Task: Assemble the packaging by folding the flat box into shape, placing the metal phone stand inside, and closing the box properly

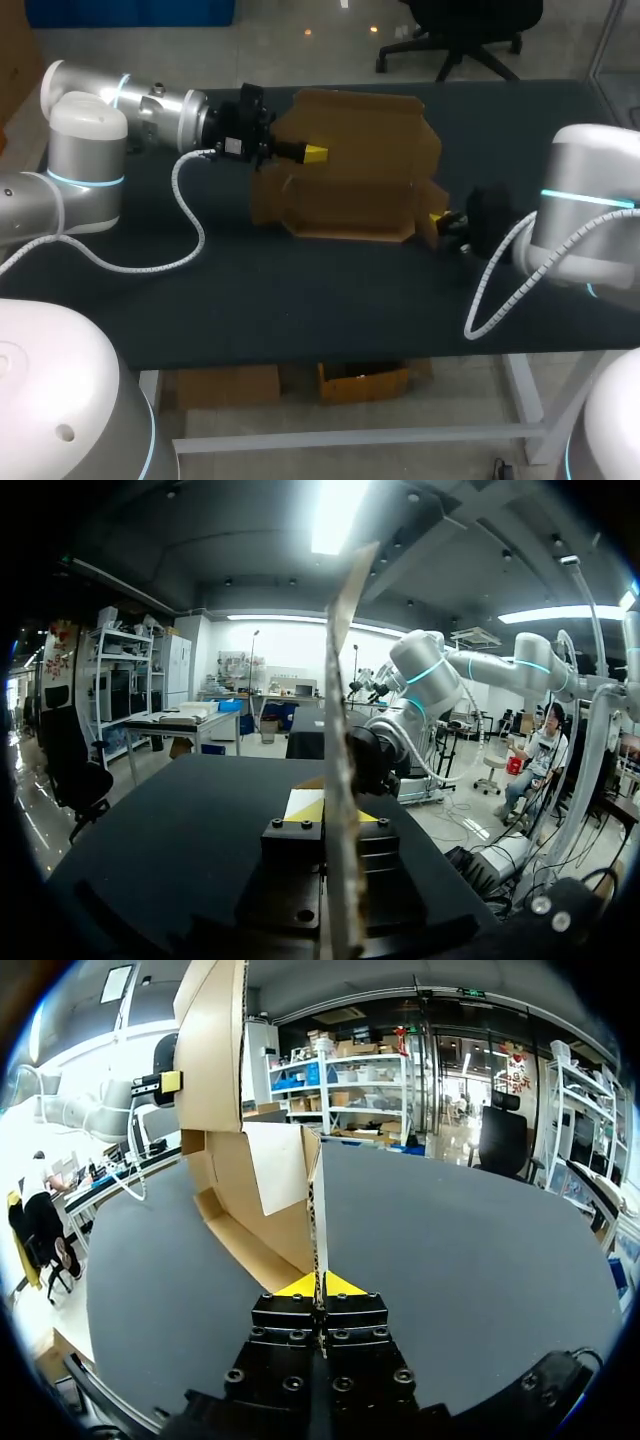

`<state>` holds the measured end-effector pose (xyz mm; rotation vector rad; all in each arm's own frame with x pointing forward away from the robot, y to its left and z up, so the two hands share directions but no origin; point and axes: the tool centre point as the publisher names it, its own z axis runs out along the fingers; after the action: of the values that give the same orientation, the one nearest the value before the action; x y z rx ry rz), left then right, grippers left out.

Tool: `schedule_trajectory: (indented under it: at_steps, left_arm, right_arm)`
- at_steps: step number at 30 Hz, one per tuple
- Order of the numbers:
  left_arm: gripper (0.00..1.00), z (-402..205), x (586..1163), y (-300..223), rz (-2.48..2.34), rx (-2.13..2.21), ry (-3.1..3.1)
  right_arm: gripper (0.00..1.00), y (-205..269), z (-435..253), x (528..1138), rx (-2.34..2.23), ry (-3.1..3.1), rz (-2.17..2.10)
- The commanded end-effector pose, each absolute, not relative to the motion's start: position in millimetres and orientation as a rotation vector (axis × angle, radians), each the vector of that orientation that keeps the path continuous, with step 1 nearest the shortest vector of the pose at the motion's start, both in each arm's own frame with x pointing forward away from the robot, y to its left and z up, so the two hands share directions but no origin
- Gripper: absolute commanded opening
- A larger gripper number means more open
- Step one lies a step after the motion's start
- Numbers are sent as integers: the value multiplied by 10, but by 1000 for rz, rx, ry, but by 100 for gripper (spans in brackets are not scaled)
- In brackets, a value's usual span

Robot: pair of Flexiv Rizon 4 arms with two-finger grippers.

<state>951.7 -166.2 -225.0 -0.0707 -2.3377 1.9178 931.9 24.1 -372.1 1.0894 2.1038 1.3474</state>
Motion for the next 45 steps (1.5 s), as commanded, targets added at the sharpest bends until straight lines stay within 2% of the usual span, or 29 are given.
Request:
schedule_trajectory:
  at_steps: [1,33,36,37,45]
  left_arm:
    - [0,-2272,9511,-1675,1919,-71,-2337]
    - [0,-2272,9511,-1675,1919,-71,-2337]
    - [0,-2272,9511,-1675,1919,-71,-2337]
    - [0,-2272,9511,-1675,1919,-71,-2337]
    - [0,-2272,9511,-1675,1919,-71,-2337]
  right_arm:
    - [0,333,-3793,9310,1120,2029,1307]
    - [1,541,-3717,9356,1307,1935,1082]
    - [6,575,-3709,9358,1311,1934,1057]
    - [15,582,-3706,9359,1315,1933,1049]
    - [17,647,-3694,9363,1336,1929,996]
